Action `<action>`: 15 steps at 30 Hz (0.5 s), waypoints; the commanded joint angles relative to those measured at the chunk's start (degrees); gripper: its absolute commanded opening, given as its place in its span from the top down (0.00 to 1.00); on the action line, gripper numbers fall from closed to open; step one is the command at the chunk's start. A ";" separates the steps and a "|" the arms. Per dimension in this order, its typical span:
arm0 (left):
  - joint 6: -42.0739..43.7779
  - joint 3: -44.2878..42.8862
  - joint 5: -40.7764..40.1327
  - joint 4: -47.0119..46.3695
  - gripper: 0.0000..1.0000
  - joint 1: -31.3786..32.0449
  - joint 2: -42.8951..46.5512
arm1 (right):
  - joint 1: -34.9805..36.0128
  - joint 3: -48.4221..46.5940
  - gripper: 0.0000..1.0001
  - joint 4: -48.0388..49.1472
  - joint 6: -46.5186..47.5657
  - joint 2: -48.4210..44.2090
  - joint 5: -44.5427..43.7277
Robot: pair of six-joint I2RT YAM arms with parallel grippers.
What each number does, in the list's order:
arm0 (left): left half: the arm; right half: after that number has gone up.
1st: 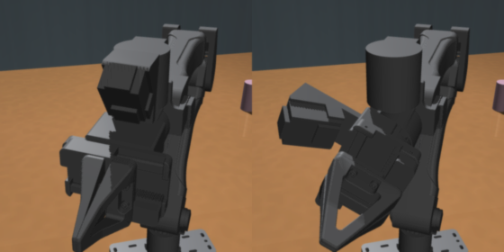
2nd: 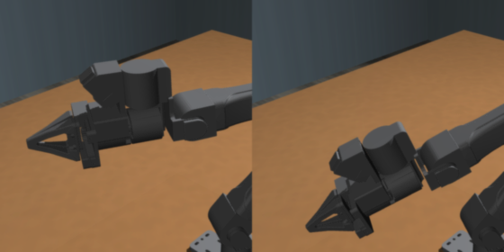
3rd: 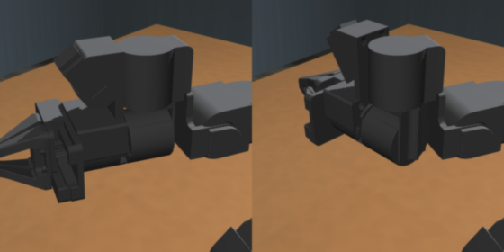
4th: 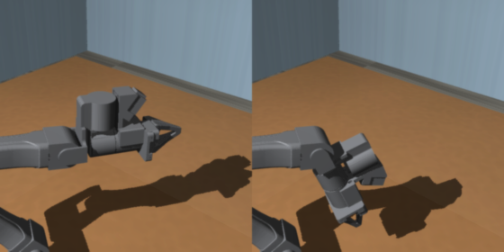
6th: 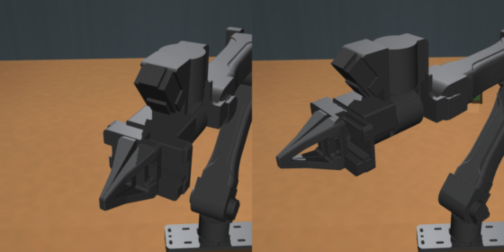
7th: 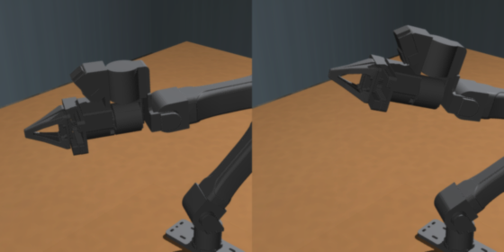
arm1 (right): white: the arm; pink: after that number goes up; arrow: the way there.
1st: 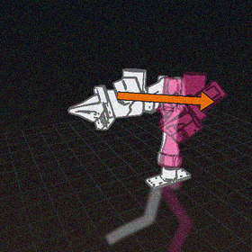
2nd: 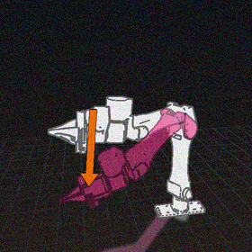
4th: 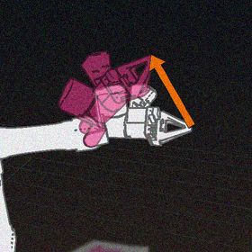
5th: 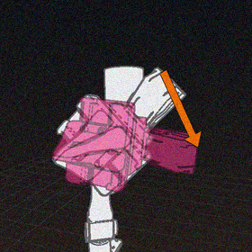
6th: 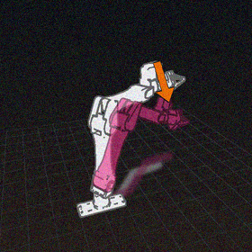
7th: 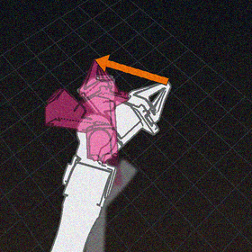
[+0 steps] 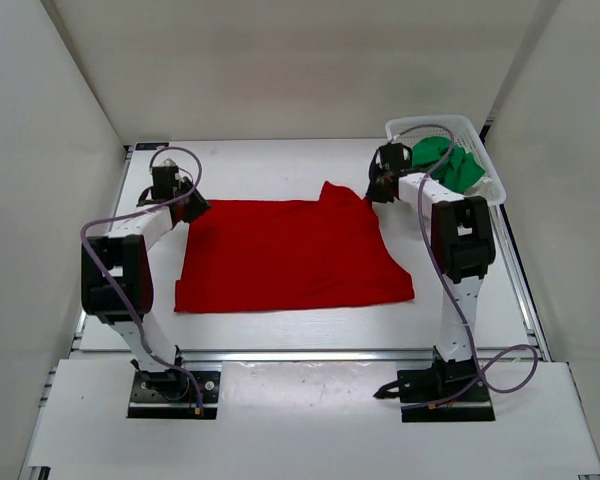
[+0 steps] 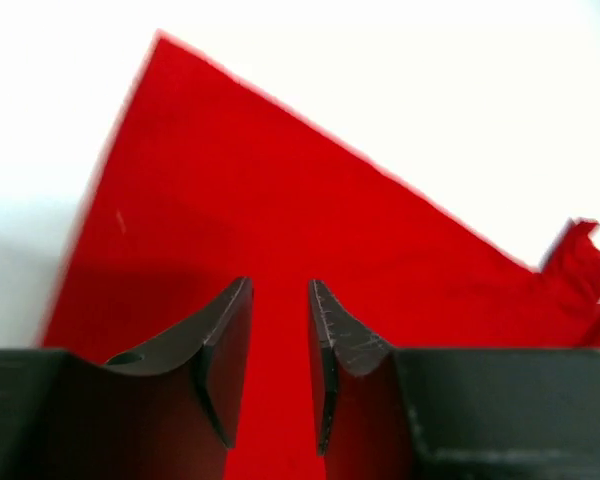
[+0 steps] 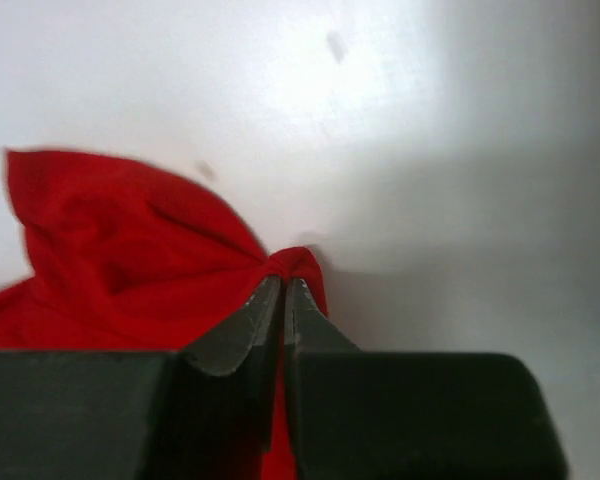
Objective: Fold and stack the t-shirts
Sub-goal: Grap the side of the flattened tshirt furthest away from the robot with both arms
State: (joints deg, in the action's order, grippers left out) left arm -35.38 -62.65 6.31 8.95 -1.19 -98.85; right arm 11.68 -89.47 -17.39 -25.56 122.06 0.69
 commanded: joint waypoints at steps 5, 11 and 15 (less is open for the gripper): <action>4.09 -7.31 -4.02 4.32 0.59 -7.32 -4.42 | 3.87 -4.88 1.00 11.19 9.99 -4.35 -11.06; 3.56 -6.17 -4.37 2.83 0.60 -9.79 -5.83 | 2.04 13.10 1.00 14.53 3.52 -9.83 -4.23; 3.56 -7.13 -3.58 3.27 0.59 -9.53 -7.76 | 2.20 18.08 1.00 13.23 1.38 -11.13 -2.37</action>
State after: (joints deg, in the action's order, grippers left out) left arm -32.45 -68.14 2.66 11.99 -11.44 -105.14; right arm 14.41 -74.85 -4.64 -21.85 112.97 -3.31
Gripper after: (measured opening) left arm 0.415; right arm 0.019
